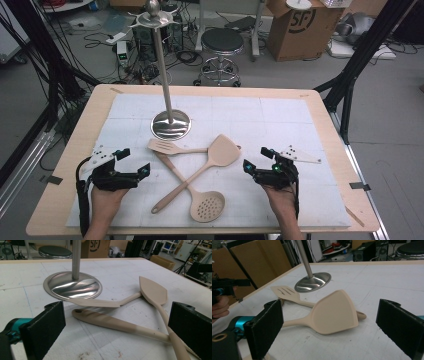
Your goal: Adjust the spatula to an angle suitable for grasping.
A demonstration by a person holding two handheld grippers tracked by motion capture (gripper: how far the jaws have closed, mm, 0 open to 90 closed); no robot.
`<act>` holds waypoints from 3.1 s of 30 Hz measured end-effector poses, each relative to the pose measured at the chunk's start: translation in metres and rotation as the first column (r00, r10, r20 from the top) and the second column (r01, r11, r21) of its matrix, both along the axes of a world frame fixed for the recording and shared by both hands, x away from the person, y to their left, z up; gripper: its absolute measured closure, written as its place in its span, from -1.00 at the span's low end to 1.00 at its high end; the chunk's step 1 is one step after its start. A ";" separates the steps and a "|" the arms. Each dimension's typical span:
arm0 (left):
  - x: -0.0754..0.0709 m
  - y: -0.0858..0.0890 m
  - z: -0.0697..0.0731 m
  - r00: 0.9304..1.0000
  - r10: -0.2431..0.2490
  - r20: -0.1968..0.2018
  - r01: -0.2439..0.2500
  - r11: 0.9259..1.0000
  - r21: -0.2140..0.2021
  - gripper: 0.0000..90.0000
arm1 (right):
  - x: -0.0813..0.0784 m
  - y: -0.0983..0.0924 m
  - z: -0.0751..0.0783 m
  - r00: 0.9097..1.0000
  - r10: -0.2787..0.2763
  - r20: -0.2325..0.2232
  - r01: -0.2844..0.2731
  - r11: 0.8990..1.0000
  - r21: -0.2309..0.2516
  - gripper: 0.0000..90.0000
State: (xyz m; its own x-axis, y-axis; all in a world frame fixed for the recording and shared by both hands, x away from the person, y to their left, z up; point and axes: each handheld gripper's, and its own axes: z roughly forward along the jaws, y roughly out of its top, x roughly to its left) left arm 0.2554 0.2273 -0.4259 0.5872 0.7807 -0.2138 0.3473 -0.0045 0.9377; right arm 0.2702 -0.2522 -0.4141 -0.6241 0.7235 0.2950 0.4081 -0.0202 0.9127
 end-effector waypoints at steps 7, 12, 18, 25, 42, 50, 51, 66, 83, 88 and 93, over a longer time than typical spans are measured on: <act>0.001 -0.002 0.000 1.000 0.000 -0.002 0.000 1.000 0.002 -0.96 | -0.002 0.003 -0.001 1.000 0.013 -0.004 -0.013 1.000 -0.009 -0.85; 0.001 -0.003 0.000 1.000 -0.001 0.000 0.001 1.000 0.008 -0.96 | -0.001 0.005 -0.002 1.000 0.021 -0.018 -0.021 1.000 -0.011 -0.81; -0.001 -0.004 0.000 1.000 -0.003 -0.003 0.003 1.000 -0.004 -0.96 | 0.002 0.006 -0.004 0.998 0.033 -0.057 -0.032 0.999 0.020 -0.36; -0.003 -0.008 0.000 1.000 -0.010 0.002 0.010 1.000 0.011 -0.96 | 0.000 0.016 0.000 0.995 0.087 -0.052 -0.086 0.996 0.031 0.34; -0.009 -0.003 0.001 1.000 0.009 0.010 -0.009 1.000 0.026 -0.96 | -0.016 0.050 0.006 0.963 0.247 -0.103 -0.242 0.968 0.059 1.00; -0.010 -0.010 0.001 1.000 0.004 0.019 -0.005 0.999 0.048 -0.96 | -0.032 0.070 0.008 0.942 0.305 -0.144 -0.293 0.951 0.096 1.00; -0.010 -0.010 0.001 1.000 0.002 0.020 -0.003 0.999 0.049 -0.96 | -0.035 0.074 0.007 0.935 0.317 -0.156 -0.306 0.948 0.092 1.00; -0.010 -0.004 0.002 0.999 0.020 0.025 -0.020 0.999 0.034 -0.96 | -0.043 0.114 0.007 0.892 0.390 -0.227 -0.380 0.921 0.091 1.00; -0.009 -0.001 0.002 0.999 0.028 0.031 -0.029 0.999 0.029 -0.96 | -0.056 0.176 0.002 0.818 0.472 -0.328 -0.482 0.874 0.055 1.00; -0.009 0.001 0.003 0.999 0.033 0.034 -0.034 0.999 0.024 -0.96 | -0.062 0.187 0.004 0.813 0.466 -0.350 -0.495 0.869 0.006 1.00; -0.009 0.002 0.003 0.999 0.036 0.034 -0.037 0.999 0.020 -0.96 | -0.070 0.199 -0.001 0.805 0.460 -0.374 -0.493 0.870 0.007 1.00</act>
State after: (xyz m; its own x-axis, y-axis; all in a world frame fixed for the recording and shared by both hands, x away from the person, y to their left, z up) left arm 0.2465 0.2292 -0.4232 0.5648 0.8059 -0.1777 0.3156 -0.0119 0.9488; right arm 0.2003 -0.0533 -0.4153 -0.7625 0.3949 0.5124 0.6387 0.3333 0.6936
